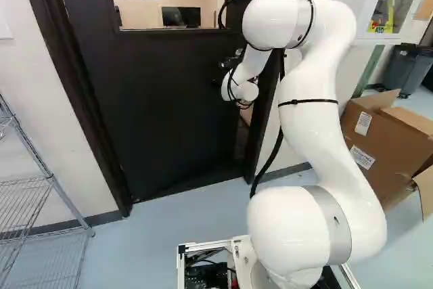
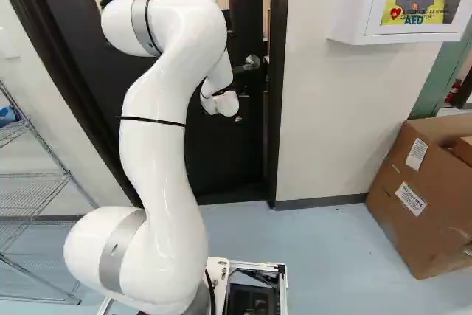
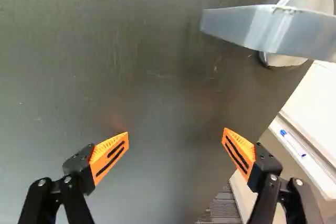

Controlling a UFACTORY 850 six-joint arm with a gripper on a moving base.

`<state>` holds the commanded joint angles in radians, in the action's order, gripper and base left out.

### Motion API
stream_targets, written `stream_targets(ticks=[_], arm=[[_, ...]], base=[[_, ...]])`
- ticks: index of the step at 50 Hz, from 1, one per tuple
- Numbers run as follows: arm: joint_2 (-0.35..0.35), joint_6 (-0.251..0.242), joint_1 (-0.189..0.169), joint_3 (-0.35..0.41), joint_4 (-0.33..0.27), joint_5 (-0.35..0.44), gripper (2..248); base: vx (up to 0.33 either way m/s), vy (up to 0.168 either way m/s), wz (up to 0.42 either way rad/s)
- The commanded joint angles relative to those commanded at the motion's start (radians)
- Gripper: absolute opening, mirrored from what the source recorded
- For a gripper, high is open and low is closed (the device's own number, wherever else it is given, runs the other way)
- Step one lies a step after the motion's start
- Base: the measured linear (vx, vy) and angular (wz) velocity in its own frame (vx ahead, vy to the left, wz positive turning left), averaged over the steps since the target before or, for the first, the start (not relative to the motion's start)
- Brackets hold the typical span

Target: Open the door and move inside

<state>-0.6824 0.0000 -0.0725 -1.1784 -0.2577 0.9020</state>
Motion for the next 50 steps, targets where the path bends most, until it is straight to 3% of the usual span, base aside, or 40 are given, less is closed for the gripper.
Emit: stream_targets(ticks=[50], arm=[[-0.240, 0.000, 0.059, -0.342, 0.000, 0.000, 247]], base=[[0.000, 0.000, 0.000]])
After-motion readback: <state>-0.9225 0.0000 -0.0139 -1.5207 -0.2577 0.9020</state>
